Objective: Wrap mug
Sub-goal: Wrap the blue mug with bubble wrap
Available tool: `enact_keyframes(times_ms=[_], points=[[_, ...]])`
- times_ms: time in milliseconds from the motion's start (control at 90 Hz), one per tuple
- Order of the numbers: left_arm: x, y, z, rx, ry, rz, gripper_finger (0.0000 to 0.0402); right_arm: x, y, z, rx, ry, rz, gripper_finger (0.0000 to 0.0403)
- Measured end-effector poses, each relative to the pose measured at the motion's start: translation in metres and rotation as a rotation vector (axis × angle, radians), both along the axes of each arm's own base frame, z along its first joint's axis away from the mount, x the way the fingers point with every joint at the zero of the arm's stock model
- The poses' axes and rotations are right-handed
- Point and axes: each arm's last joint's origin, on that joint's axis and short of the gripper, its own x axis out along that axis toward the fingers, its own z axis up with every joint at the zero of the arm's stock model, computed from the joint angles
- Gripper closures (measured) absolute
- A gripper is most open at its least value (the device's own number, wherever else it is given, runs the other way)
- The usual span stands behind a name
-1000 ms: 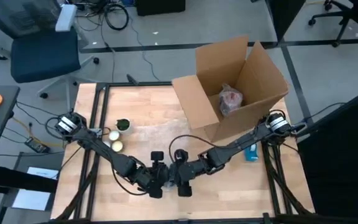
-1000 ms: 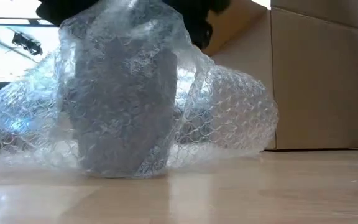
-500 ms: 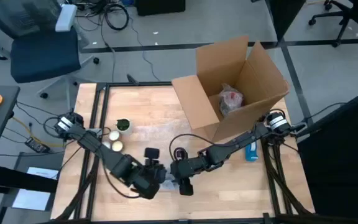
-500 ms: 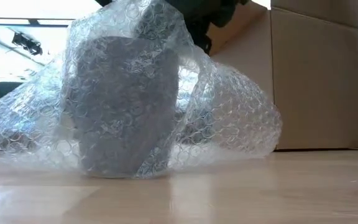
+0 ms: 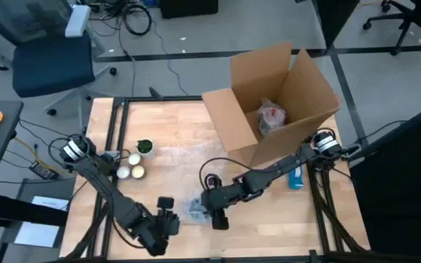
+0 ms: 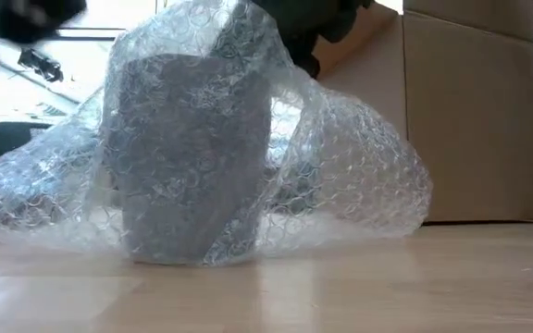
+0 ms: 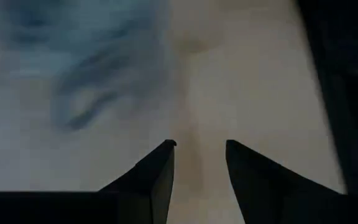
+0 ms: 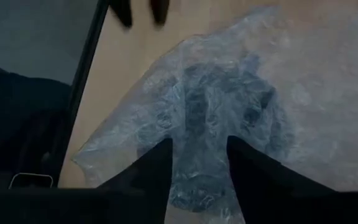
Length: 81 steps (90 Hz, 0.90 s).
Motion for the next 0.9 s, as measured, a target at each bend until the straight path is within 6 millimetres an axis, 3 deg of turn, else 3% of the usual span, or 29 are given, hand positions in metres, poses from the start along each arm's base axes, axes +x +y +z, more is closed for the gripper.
enact_keyframes(times_ms=[156, 433, 900], points=[[0.024, 0.022, -0.013, -0.040, -0.100, 0.003, 0.0272, -0.001, -0.001, -0.002, -0.009, 0.021, -0.001, 0.0285], [0.055, 0.060, -0.010, 0.009, -0.155, 0.030, 0.0272, -0.009, -0.006, -0.010, -0.001, 0.156, -0.056, 0.0297], [0.067, 0.069, -0.004, 0.009, -0.241, 0.017, 0.0272, -0.016, -0.028, -0.019, 0.013, 0.346, -0.173, 0.0310]])
